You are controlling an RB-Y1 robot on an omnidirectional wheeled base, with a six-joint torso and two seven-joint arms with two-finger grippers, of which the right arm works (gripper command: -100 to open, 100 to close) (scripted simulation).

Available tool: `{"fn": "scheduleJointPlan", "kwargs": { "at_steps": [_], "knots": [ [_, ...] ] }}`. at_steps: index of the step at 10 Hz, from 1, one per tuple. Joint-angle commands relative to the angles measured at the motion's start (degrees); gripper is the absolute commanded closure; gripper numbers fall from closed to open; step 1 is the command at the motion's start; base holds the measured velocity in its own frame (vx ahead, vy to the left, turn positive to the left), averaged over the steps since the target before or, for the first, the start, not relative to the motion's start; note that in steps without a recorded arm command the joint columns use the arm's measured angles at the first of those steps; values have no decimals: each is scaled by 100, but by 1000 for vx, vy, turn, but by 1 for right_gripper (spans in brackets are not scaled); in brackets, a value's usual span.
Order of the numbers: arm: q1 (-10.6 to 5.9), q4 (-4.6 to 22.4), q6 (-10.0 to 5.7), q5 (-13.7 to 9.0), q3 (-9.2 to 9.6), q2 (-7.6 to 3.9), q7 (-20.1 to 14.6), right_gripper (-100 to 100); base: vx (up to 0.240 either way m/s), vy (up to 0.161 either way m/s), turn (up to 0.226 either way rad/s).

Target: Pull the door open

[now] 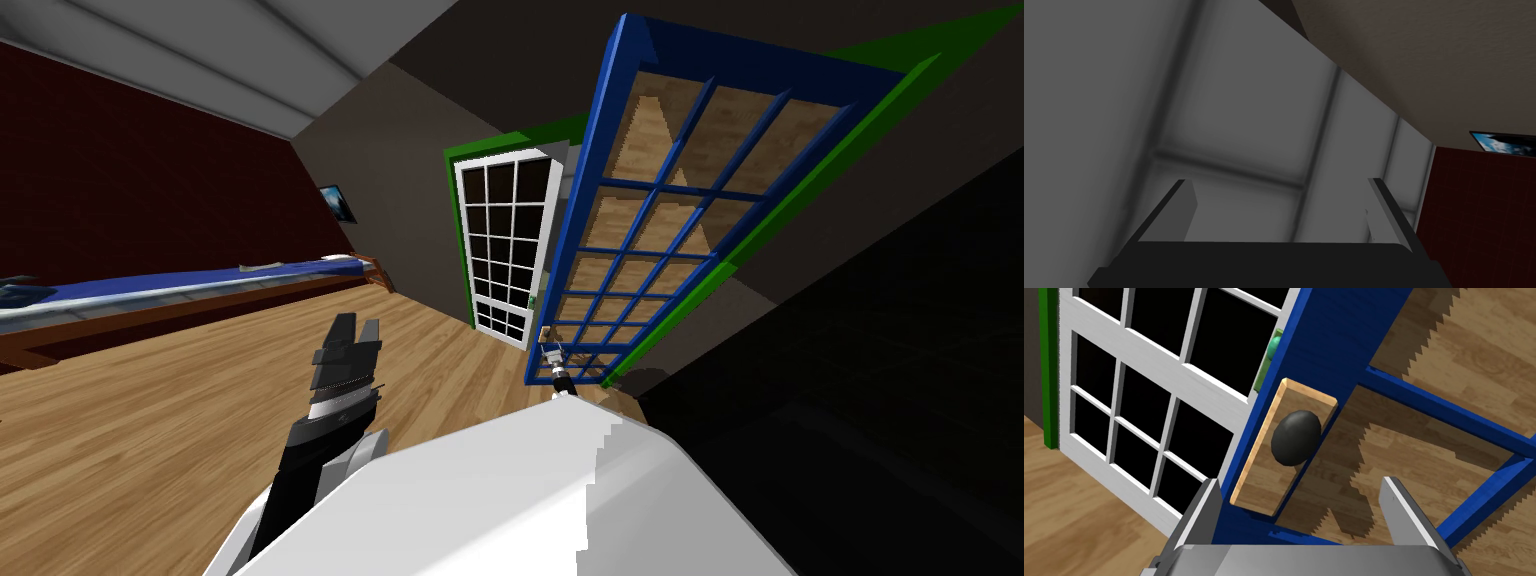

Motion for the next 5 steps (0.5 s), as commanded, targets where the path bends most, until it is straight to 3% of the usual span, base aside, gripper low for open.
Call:
{"fn": "scheduleJointPlan", "kwargs": {
  "at_steps": [1,5],
  "knots": [
    [-4,-34,13,-109,73,4,-286,-100,-60,-21,44],
    [-19,-53,20,-246,167,8,-788,-100,-47,-19,23]
  ]
}}
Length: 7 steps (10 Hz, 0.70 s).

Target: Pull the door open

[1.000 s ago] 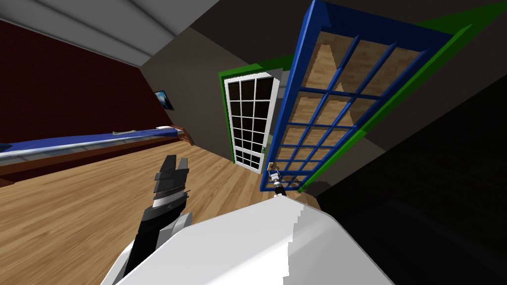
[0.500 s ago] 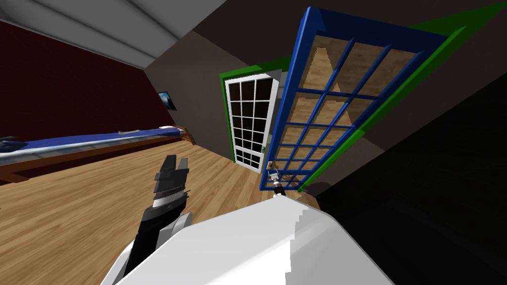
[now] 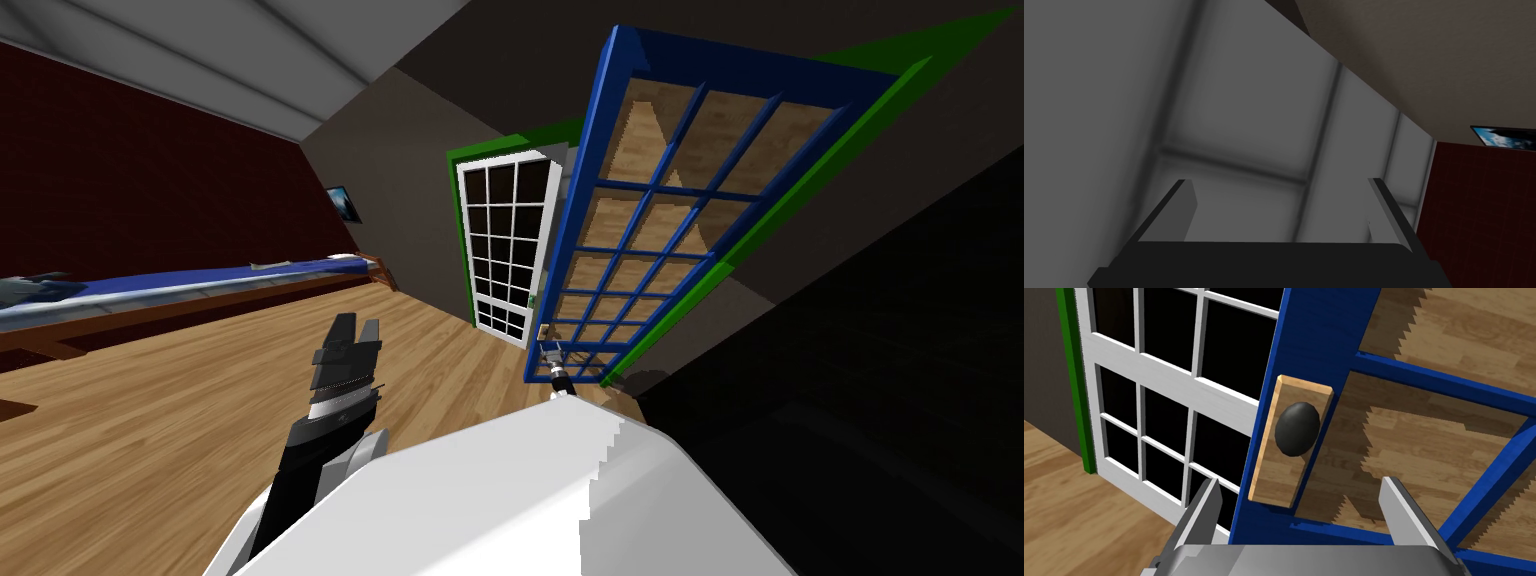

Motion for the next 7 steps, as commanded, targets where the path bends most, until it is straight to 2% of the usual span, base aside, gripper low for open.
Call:
{"fn": "scheduleJointPlan", "kwargs": {
  "at_steps": [1,4,7],
  "knots": [
    [-17,10,-8,-73,53,7,-251,-100,-39,-14,16],
    [-37,-13,3,-243,171,13,-734,-100,-75,-20,33],
    [-52,-29,11,-372,260,17,-1073,-100,-62,-21,23]
  ]
}}
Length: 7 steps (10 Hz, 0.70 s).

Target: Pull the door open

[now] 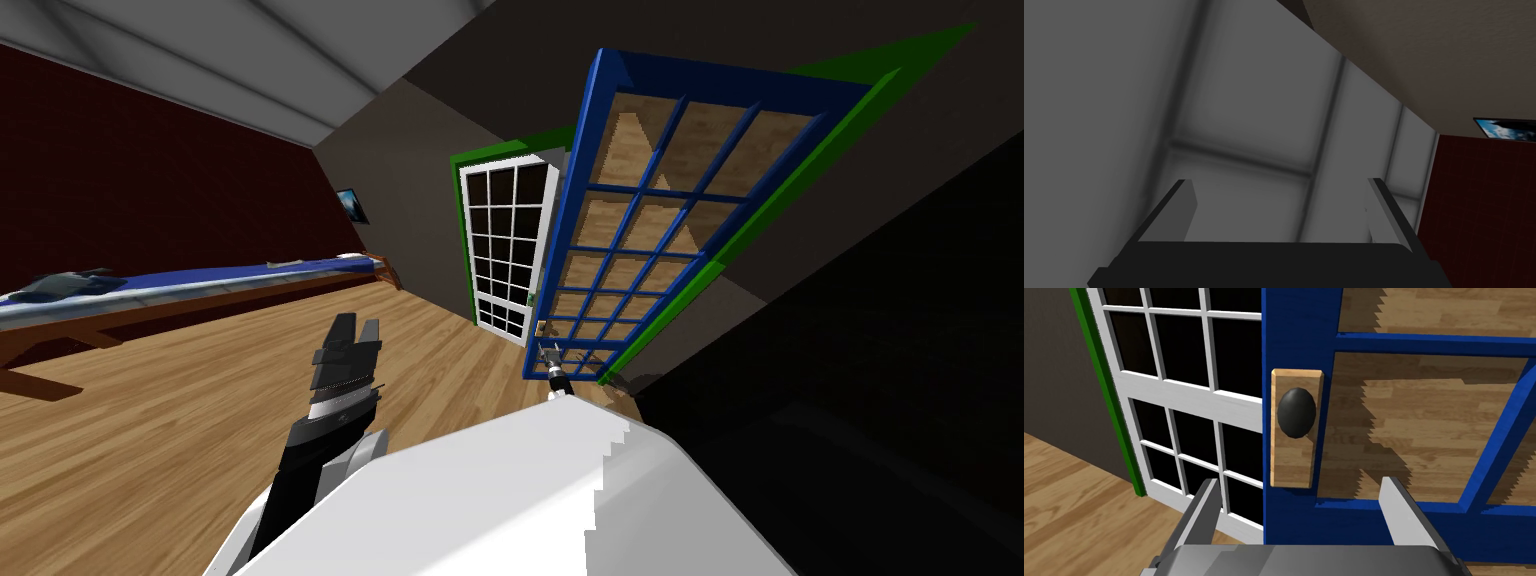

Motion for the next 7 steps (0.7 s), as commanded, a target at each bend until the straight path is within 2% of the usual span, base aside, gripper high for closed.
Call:
{"fn": "scheduleJointPlan", "kwargs": {
  "at_steps": [1,3,4,6,7],
  "knots": [
    [-18,-1,4,-85,59,3,-229,-100,-66,-18,25],
    [-27,15,-2,-91,65,3,-239,-100,-45,-7,12],
    [20,75,-59,-139,26,-114,-386,-100,133,31,137],
    [58,122,-104,-175,-7,-209,-484,-100,209,7,99],
    [98,172,-153,-213,-42,-309,-590,-100,250,-20,170]
  ]
}}
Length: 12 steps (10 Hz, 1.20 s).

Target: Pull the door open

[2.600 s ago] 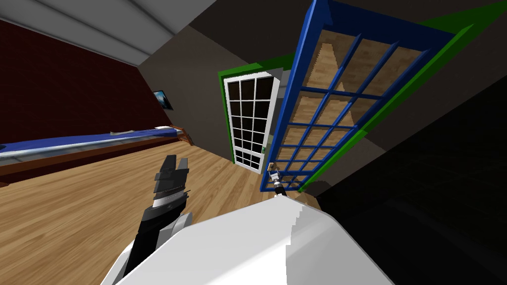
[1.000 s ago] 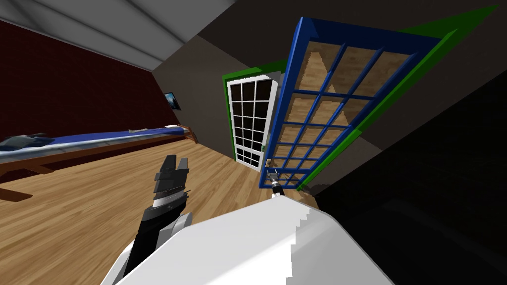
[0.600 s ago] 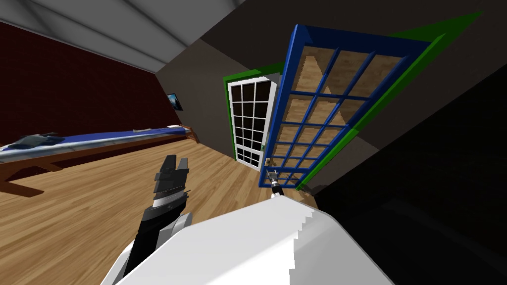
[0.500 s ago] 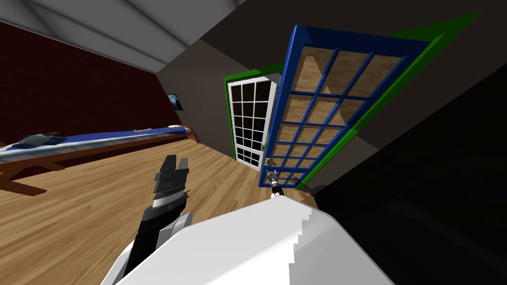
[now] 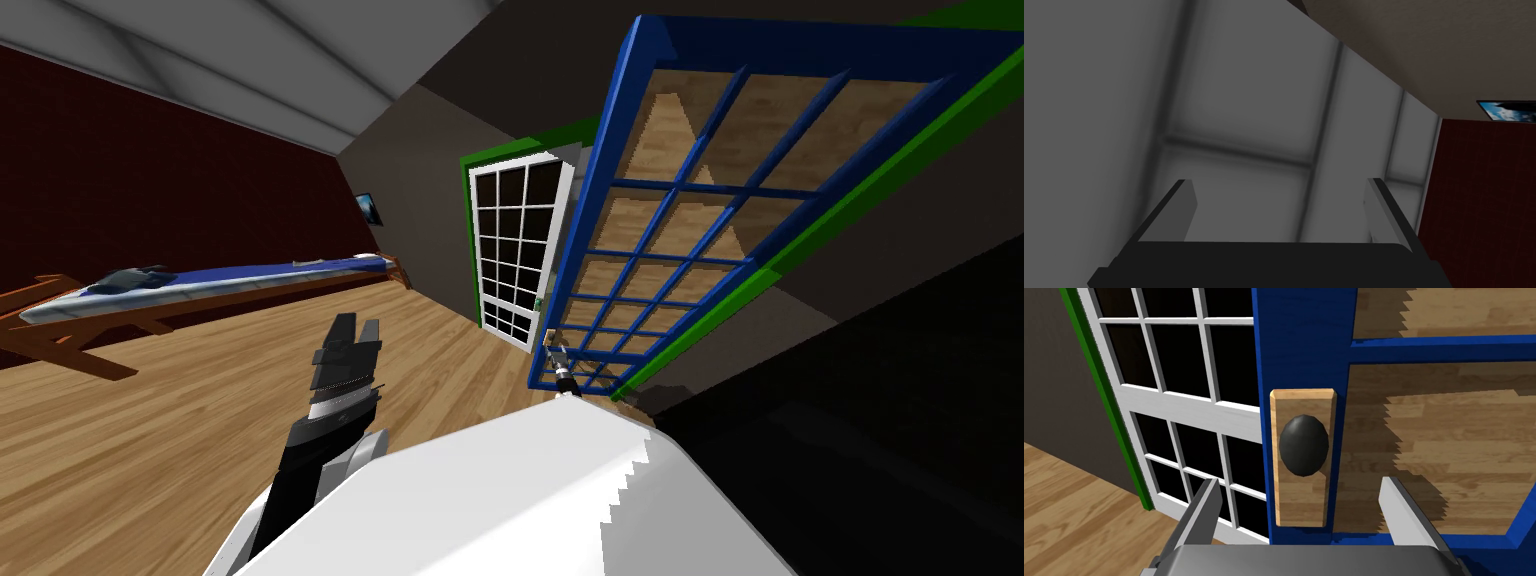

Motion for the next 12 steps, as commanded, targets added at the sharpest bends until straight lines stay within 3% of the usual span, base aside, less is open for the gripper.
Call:
{"fn": "scheduleJointPlan", "kwargs": {
  "at_steps": [1,3,4,5,10,11,12],
  "knots": [
    [37,50,-64,-47,-48,-80,-102,-100,229,-18,112],
    [89,115,-126,-96,-93,-208,-236,-100,228,-30,101],
    [52,151,-125,-76,-70,-194,-229,-100,76,-14,2],
    [52,151,-125,-76,-70,-194,-229,100,-13,6,-7],
    [52,151,-125,-76,-70,-194,-229,100,-13,0,2],
    [112,113,-154,-17,66,-288,-367,100,-135,-15,112],
    [124,102,-163,-3,96,-308,-399,100,-234,2,103]
  ]
}}
